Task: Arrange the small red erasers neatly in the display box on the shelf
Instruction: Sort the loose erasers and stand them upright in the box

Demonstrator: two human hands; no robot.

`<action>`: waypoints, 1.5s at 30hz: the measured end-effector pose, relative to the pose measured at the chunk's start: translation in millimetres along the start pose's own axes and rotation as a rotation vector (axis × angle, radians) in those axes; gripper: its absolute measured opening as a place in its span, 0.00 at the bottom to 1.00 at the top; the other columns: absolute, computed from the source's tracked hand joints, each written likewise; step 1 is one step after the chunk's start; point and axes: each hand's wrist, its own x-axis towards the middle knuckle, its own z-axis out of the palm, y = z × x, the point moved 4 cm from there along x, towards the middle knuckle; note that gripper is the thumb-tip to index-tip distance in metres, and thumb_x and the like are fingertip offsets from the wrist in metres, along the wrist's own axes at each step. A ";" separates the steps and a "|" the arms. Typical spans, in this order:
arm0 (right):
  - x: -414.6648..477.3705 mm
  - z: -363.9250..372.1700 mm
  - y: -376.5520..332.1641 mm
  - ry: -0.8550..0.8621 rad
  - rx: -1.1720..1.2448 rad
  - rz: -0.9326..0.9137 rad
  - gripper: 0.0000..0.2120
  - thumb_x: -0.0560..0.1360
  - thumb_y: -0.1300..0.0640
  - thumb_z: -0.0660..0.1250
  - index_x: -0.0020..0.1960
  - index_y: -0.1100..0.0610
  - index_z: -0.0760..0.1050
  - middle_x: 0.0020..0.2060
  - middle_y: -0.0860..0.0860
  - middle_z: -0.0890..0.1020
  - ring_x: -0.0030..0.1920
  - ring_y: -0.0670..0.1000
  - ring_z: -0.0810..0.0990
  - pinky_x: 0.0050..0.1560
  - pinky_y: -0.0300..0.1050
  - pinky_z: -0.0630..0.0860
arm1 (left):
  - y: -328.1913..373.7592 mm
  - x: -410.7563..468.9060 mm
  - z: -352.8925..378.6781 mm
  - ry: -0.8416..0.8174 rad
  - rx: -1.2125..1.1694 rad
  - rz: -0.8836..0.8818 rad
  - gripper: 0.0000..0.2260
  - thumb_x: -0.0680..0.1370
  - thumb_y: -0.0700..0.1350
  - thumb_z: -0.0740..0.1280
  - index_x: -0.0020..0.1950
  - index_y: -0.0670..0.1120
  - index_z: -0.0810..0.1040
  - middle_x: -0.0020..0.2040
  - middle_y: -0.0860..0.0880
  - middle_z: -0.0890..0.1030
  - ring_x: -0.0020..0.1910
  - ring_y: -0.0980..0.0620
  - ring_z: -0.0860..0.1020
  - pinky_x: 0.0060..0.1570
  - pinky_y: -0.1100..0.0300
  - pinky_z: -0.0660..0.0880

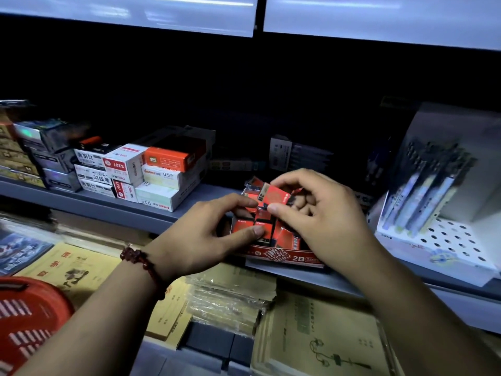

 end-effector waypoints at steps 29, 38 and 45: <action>-3.3 -17.1 12.1 0.040 -0.021 0.027 0.11 0.76 0.65 0.72 0.44 0.49 0.85 0.41 0.46 0.83 0.33 0.47 0.75 0.35 0.37 0.72 | -7.0 15.7 2.2 0.262 0.026 -0.123 0.19 0.81 0.53 0.68 0.71 0.53 0.78 0.55 0.51 0.71 0.53 0.62 0.74 0.50 0.84 0.64; -18.8 -25.3 17.6 -0.238 -0.102 0.031 0.03 0.75 0.54 0.74 0.47 0.46 0.86 0.42 0.43 0.80 0.38 0.45 0.75 0.39 0.31 0.69 | -3.8 13.7 5.7 0.253 -0.039 -0.182 0.21 0.78 0.53 0.71 0.71 0.57 0.76 0.56 0.51 0.73 0.53 0.58 0.77 0.54 0.68 0.72; -23.3 -26.7 18.1 -0.264 -0.095 0.037 0.06 0.73 0.54 0.76 0.49 0.47 0.85 0.48 0.45 0.80 0.42 0.46 0.78 0.39 0.33 0.71 | 5.5 8.9 3.9 0.376 0.024 -0.126 0.19 0.76 0.51 0.75 0.66 0.57 0.77 0.54 0.54 0.71 0.49 0.64 0.75 0.41 0.79 0.70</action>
